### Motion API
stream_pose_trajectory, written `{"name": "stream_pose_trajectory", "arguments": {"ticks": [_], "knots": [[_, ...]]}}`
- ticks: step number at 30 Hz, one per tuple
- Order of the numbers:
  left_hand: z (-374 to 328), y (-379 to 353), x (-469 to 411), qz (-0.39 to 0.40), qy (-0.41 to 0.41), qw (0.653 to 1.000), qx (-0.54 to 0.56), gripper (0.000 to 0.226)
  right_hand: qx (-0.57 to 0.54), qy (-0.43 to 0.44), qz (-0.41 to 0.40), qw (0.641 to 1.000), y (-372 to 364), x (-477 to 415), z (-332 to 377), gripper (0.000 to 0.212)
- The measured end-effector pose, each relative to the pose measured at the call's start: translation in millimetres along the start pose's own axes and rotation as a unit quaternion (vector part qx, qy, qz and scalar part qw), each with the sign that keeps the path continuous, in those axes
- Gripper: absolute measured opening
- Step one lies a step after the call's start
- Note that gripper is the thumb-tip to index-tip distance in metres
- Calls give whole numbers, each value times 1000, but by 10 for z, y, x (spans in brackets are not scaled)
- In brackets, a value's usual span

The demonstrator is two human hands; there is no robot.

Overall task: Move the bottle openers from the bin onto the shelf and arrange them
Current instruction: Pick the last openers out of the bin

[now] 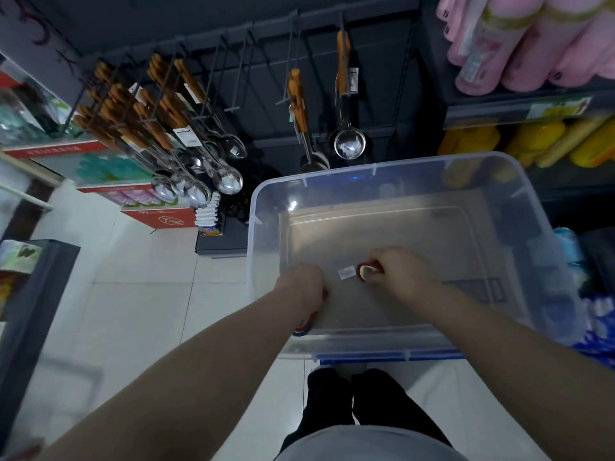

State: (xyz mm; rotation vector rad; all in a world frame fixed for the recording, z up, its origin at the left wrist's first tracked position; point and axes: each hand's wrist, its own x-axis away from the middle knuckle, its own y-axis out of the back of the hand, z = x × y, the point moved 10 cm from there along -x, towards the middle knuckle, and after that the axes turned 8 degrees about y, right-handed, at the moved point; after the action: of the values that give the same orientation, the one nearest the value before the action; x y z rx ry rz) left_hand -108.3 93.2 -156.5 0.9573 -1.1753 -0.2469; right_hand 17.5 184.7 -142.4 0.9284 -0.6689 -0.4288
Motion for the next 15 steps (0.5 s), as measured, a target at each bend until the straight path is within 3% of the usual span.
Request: {"name": "stream_pose_trajectory", "arguments": {"ticks": [4,11,15], "knots": [[-50,-20,23,-45,13,999,-20,27,-16,-23,-16,999,77,110,-125,20],[33,183,-17,-18,-3,1000,-20,29,-24,-38,-5,999,18,150,-104,19],[129,172,24,2,13,995,-100,24,-25,-31,5,999,-11,137,34,20]]}}
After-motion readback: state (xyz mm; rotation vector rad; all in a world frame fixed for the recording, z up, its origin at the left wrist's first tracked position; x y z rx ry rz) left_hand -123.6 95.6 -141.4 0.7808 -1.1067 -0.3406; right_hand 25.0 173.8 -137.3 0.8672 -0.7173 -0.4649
